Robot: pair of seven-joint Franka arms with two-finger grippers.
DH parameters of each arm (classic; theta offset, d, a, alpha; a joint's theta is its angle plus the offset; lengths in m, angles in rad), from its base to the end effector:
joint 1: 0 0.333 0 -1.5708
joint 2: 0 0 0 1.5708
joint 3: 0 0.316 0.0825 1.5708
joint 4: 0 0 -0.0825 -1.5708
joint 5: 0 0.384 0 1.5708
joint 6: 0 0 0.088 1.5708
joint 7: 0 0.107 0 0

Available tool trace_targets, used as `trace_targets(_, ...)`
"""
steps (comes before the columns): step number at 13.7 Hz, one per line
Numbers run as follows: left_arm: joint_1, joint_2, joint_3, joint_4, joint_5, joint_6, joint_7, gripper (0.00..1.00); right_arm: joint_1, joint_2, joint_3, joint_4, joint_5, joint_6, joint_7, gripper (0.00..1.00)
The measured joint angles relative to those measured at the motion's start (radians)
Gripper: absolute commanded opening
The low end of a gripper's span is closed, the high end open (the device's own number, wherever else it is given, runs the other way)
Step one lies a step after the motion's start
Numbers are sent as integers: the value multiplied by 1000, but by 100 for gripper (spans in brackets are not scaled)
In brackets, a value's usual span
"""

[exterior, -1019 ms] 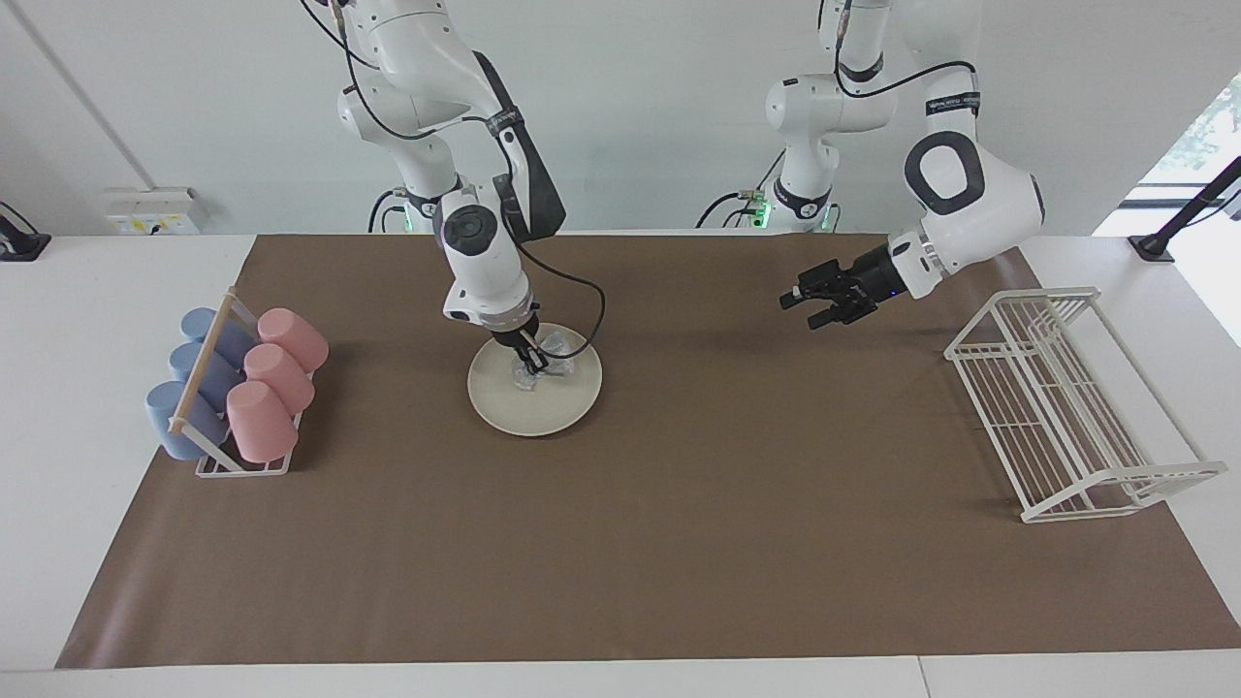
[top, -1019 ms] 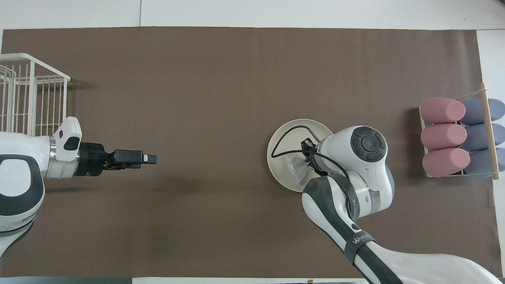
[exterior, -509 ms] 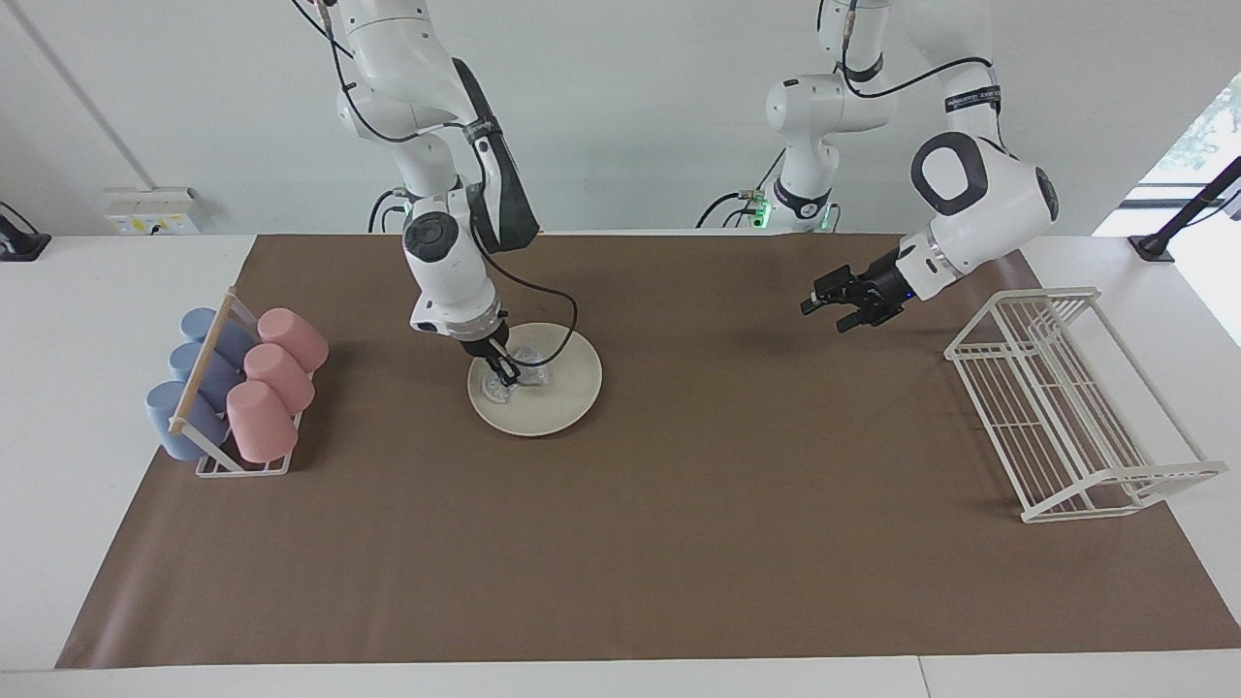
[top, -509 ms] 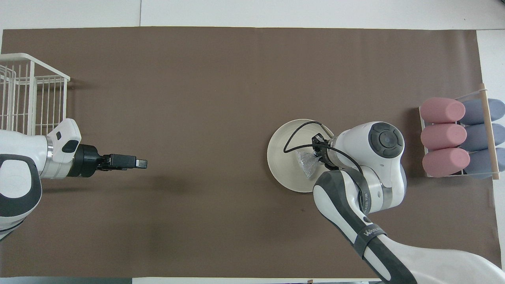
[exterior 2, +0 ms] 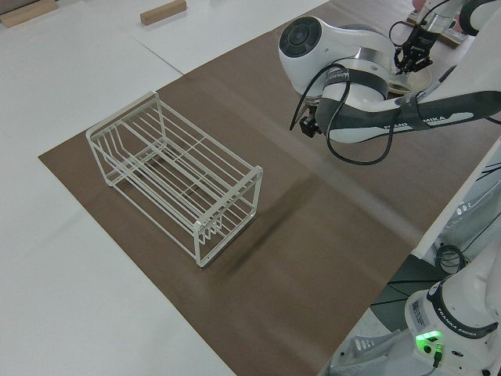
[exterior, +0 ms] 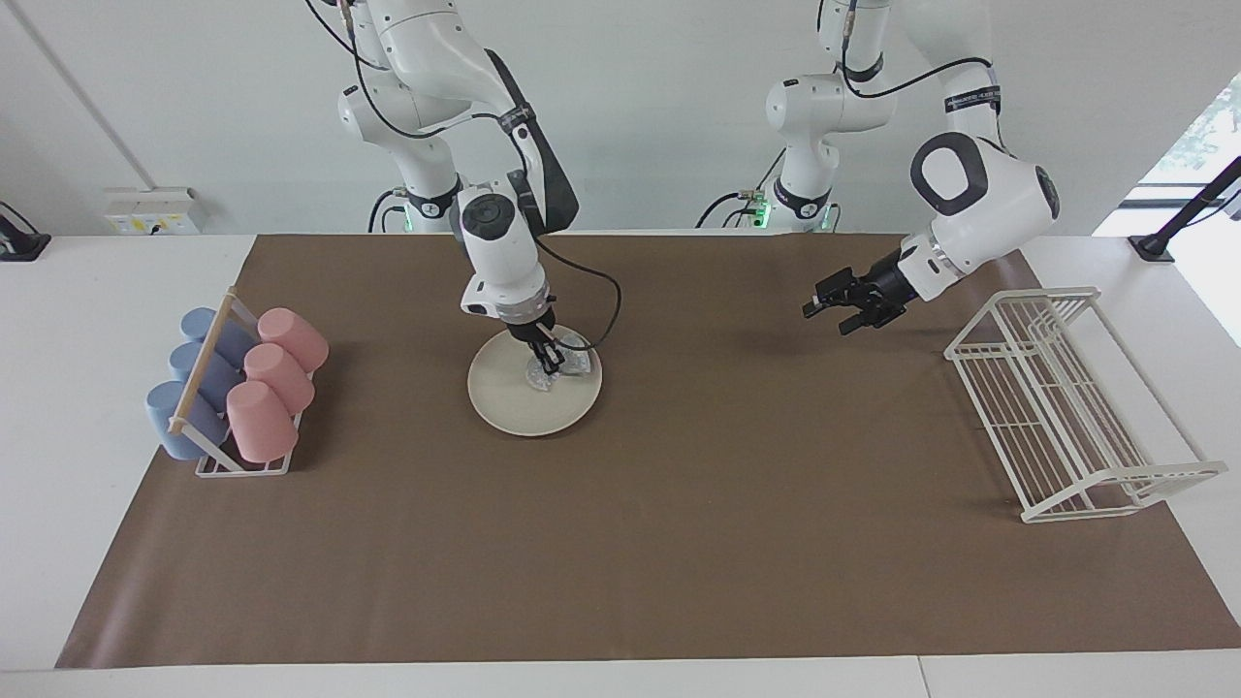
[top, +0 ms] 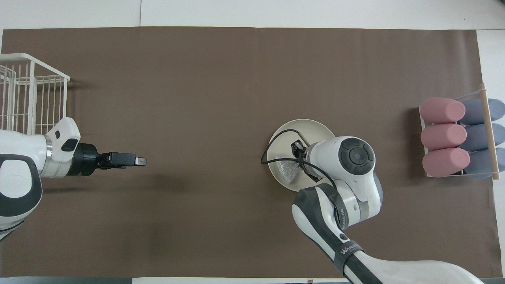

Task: Wipe plate with sponge
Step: 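Rub the sponge in circles over the plate with the right gripper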

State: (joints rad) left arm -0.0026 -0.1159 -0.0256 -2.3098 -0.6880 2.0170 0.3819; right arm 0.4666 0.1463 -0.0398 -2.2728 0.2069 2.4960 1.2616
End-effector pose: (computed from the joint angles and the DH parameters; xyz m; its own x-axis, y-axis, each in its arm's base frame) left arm 0.4797 -0.0508 0.3892 0.9971 -0.0615 -0.0452 -0.0246 -0.8203 0.5714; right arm 0.4915 0.2222 0.3002 0.5462 -0.8312 -0.1037 -0.8371 -0.5372 -0.1031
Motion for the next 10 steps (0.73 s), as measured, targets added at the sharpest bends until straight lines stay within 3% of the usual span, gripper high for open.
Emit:
trace_targets(4,-1,2,-4,0,0,30,-20,100,-133,1,-4,-4,1,-1,-197,0)
trace_targets(10,-4,13,-11,1,0,75,-54,100,-59,-2,0,-4,1,0,-100,0)
